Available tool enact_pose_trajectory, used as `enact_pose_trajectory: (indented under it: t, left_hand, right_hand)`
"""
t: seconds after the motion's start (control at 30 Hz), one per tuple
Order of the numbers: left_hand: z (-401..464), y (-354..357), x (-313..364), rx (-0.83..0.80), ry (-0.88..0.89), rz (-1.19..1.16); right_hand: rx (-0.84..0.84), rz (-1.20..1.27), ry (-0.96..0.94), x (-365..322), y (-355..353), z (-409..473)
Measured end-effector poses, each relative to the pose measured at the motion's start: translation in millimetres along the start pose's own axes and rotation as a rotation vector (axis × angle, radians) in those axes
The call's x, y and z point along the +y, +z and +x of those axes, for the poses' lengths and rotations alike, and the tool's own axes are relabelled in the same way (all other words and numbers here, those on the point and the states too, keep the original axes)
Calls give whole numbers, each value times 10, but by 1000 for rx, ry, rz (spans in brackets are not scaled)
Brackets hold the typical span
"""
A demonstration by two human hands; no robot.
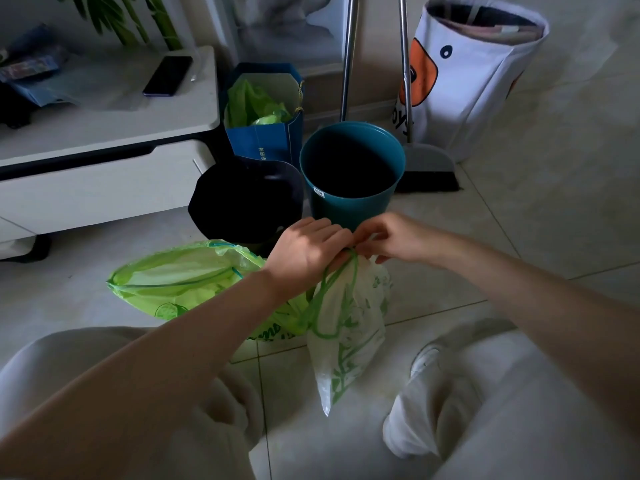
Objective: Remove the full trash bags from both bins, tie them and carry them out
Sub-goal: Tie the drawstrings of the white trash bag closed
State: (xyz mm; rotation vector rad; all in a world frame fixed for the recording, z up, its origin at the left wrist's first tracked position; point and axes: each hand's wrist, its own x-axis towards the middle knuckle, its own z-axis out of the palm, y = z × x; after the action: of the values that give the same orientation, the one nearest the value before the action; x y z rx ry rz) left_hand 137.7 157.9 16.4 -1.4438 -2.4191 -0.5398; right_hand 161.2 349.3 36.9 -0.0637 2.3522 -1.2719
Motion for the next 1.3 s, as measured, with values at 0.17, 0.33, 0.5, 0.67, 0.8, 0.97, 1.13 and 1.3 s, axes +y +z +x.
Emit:
enact_pose_trajectory:
  t: [0.17, 0.33, 0.5, 0.67, 0.8, 0.97, 1.13, 1.3]
  left_hand:
    - [-3, -26, 10, -31, -130, -157]
    - [-21, -23, 18, -48, -187, -198]
    - [-51, 53, -40, -72, -201, -184]
    - [-24, 101, -98, -77, -223, -174]
    - [-14, 87, -116, -57, -217, -214]
    - [3, 64, -130, -28, -280, -343]
    - [26, 30, -107, 0, -445, -525]
    - [75, 1, -143, -6, -814, -751]
  right_hand:
    - [-3, 48, 43, 5, 0, 38]
    - [-73, 66, 81, 4, -25, 34]
    - [-124, 4, 103, -35, -12, 23]
    - [-25, -72, 99, -58, -31, 71]
    - [-33, -96, 31, -109, -110, 31]
    - [100, 203, -57, -111, -296, 15]
    - [32, 538, -14, -108, -303, -37]
    - [60, 734, -16, -44, -482, -69]
